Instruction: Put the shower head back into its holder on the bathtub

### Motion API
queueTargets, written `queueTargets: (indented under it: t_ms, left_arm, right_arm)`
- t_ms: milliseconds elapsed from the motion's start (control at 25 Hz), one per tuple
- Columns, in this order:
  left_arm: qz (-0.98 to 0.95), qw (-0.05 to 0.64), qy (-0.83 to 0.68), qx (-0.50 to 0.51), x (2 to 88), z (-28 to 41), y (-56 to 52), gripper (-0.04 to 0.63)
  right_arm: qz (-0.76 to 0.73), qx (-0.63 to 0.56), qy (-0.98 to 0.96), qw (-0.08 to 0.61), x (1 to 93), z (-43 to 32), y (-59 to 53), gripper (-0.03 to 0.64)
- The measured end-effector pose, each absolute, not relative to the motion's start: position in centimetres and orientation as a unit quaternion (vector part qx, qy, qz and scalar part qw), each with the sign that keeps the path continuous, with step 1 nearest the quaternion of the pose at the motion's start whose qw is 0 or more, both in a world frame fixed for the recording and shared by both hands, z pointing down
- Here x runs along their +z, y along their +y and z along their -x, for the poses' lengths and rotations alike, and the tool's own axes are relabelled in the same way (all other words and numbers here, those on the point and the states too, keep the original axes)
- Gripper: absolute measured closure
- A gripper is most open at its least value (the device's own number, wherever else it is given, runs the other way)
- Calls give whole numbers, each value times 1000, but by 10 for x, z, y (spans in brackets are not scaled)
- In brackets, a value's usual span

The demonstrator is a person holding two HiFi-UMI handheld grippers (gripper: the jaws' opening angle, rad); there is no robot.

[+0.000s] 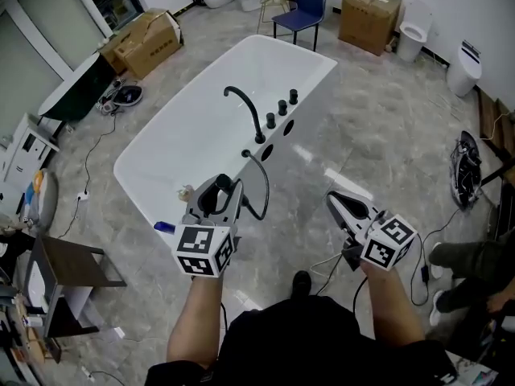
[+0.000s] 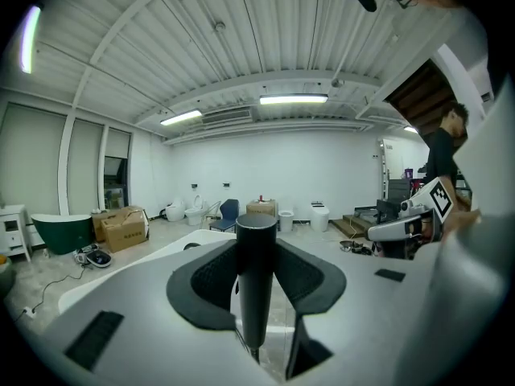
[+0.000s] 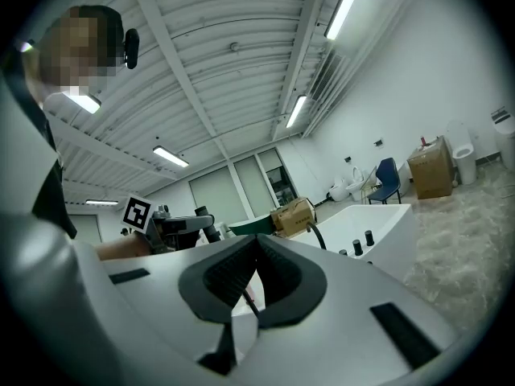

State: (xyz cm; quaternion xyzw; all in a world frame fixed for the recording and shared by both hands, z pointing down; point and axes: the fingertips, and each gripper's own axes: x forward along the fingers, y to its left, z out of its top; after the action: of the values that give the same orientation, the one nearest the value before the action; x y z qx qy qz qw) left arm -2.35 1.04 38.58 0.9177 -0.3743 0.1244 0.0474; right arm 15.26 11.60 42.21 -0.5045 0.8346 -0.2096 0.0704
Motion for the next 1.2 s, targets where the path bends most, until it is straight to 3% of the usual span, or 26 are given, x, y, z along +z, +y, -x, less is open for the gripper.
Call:
queueTargets:
  t_ms: [680,1200]
  left_arm:
    - [-916,41,-389,86,369,0,-10,443]
    - [-911,16,-407,56,354,8,-134,443]
  right_arm:
    - [482,-212,848,56,431,-171,104,600]
    - [461,-181,868,29,413,-157,-24,600]
